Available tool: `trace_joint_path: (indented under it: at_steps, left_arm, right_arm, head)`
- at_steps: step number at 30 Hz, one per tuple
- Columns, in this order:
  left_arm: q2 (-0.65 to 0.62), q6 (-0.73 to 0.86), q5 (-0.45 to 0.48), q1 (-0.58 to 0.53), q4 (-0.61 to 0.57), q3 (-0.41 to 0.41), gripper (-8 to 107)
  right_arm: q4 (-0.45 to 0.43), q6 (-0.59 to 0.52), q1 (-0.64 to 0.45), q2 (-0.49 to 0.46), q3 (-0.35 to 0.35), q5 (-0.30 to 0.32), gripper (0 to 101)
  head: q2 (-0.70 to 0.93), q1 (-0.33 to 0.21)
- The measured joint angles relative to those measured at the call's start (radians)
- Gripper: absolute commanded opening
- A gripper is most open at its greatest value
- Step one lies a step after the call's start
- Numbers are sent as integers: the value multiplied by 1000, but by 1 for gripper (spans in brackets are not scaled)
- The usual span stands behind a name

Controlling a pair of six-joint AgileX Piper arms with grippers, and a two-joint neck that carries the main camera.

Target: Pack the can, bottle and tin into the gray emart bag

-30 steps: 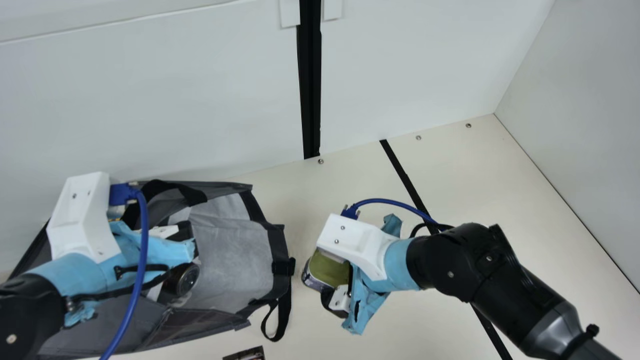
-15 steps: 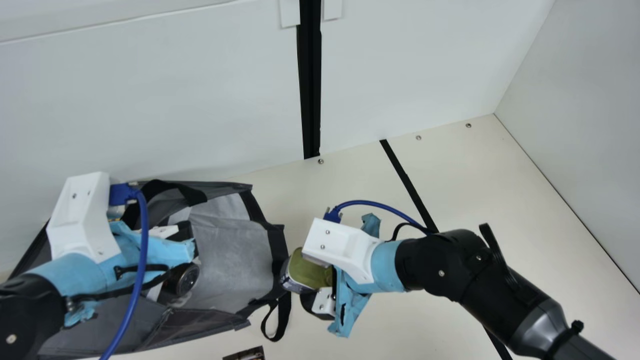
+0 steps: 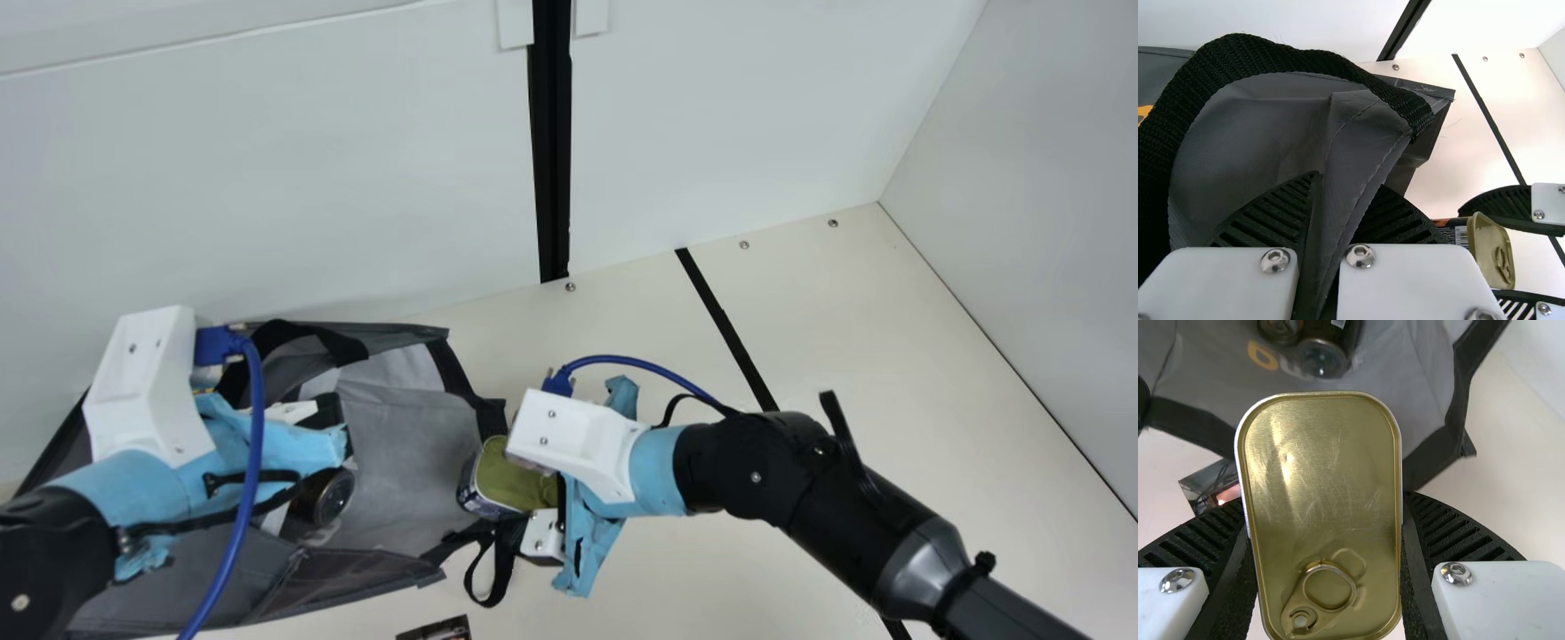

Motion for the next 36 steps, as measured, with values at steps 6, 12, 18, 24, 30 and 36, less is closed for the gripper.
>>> trace_joint_path:
  at_steps: [6,12,18,24,30,36]
  left_arm:
    - [0,0,0,0,0,0,10]
    - [0,0,0,0,0,0,10]
    - [0,0,0,0,0,0,10]
    - [0,0,0,0,0,0,10]
    - [0,0,0,0,0,0,10]
    - [0,0,0,0,0,0,10]
  right_arm:
    - [45,-47,13,33,-11,-25,0]
    - [77,-86,27,76,-32,-48,0]
    - [114,-121,40,126,-64,-55,0]
    - [149,-154,55,174,-97,-66,0]
    - [182,-183,67,224,-133,-70,0]
    - [211,-202,80,271,-168,-69,0]
  head:
    - [-2,0]
    - [-2,0]
    - [-2,0]
    - [-2,0]
    - [0,0]
    - [0,0]
